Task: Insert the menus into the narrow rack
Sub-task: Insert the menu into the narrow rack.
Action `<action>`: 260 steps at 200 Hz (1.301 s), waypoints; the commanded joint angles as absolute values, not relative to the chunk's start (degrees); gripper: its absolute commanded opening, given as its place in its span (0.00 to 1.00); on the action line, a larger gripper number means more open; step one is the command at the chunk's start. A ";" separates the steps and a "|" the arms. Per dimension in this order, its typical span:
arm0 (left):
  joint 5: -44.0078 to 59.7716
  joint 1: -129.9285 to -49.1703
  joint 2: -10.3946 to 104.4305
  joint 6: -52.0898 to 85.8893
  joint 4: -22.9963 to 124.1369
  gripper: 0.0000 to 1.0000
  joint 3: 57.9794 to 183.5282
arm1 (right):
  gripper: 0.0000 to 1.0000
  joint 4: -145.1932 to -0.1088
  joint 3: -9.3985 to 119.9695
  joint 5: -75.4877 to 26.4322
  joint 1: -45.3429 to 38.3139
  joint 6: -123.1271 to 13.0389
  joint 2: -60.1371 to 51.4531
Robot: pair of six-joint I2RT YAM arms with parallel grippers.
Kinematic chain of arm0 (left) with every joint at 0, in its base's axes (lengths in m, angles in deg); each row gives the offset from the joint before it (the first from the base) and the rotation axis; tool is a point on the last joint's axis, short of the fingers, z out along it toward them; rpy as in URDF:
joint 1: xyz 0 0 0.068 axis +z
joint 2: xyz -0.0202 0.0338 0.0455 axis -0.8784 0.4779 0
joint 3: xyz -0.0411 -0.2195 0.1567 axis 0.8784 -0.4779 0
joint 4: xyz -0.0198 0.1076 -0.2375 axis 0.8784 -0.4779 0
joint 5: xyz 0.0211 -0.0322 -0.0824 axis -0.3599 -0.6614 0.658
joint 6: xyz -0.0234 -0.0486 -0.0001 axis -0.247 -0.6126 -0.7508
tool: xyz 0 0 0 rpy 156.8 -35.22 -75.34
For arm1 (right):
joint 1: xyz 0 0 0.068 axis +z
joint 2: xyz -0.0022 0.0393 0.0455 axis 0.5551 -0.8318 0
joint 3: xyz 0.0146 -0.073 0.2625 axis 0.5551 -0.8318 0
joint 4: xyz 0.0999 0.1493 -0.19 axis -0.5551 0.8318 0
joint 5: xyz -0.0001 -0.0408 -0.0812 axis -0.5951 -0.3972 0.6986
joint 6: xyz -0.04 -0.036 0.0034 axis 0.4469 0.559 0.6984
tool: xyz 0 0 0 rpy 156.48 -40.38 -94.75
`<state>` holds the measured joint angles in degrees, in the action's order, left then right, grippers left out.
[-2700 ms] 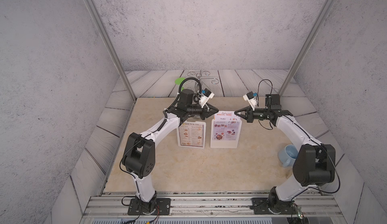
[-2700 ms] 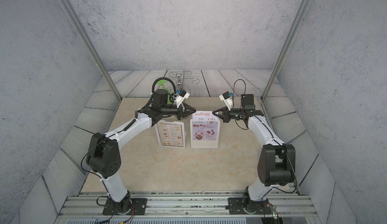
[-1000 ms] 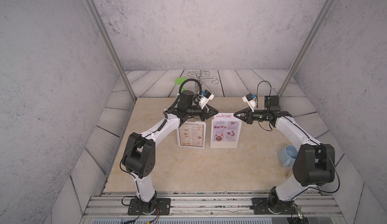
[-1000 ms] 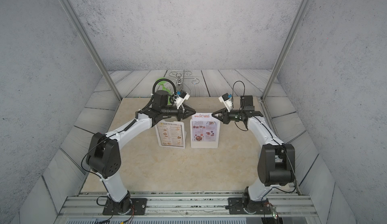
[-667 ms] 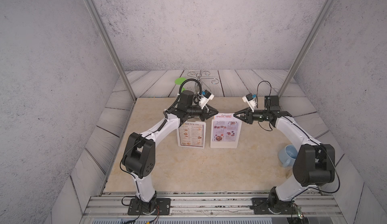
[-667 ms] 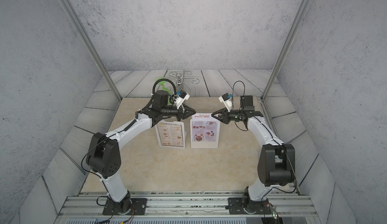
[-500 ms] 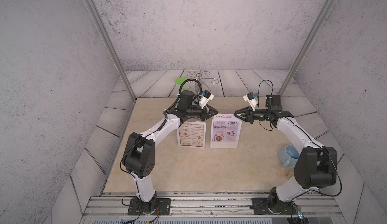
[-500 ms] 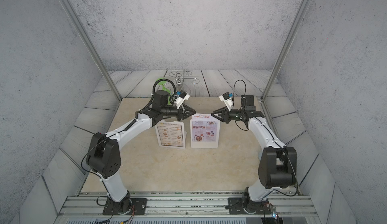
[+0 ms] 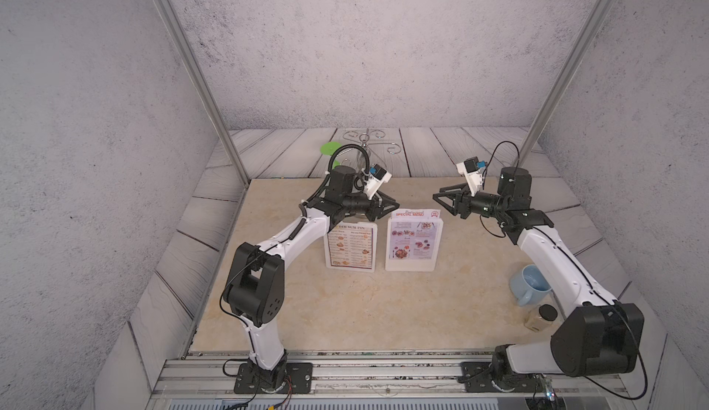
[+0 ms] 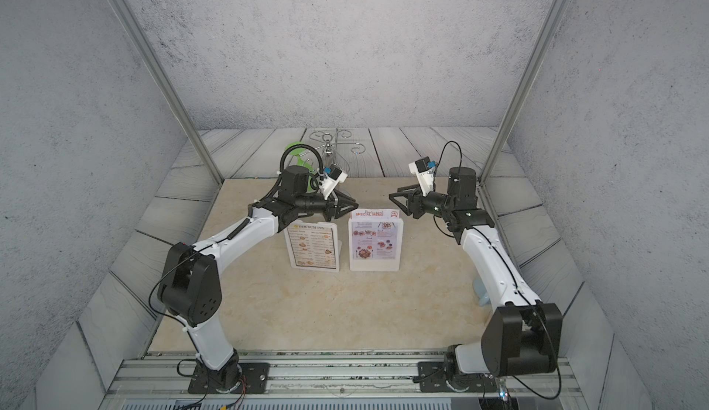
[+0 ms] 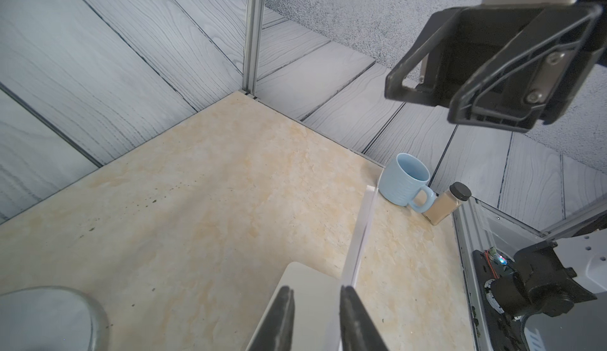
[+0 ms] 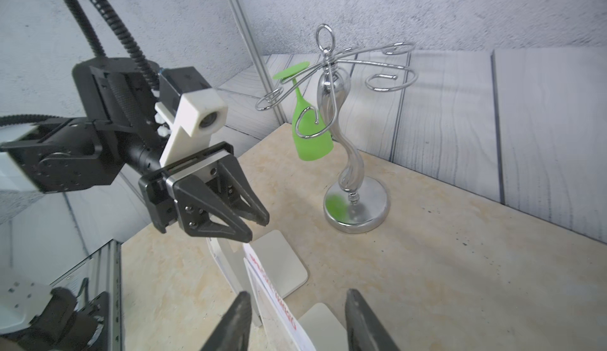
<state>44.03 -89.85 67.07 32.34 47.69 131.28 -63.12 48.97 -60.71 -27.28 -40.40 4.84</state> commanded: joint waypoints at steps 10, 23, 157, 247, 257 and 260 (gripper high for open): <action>43.04 -90.01 65.05 31.69 48.72 0.28 131.97 | 0.47 -64.50 48.66 -51.03 -23.84 -43.94 7.53; 42.21 -90.01 64.71 31.59 48.76 0.28 131.80 | 0.46 -64.06 48.88 -48.49 -21.78 -44.08 7.38; 21.75 -89.83 54.88 28.11 40.85 0.37 125.95 | 0.45 -65.37 48.05 -21.95 -8.14 -51.27 3.39; 15.41 -89.93 48.33 21.66 47.28 0.39 111.80 | 0.45 -65.05 46.27 -15.78 -5.51 -54.62 3.10; 15.43 -89.95 47.88 21.61 47.26 0.39 111.46 | 0.45 -64.45 46.60 -15.62 -5.42 -54.62 2.88; 15.43 -89.93 47.80 21.68 47.26 0.39 111.39 | 0.44 -64.35 46.64 -15.56 -5.34 -54.58 2.85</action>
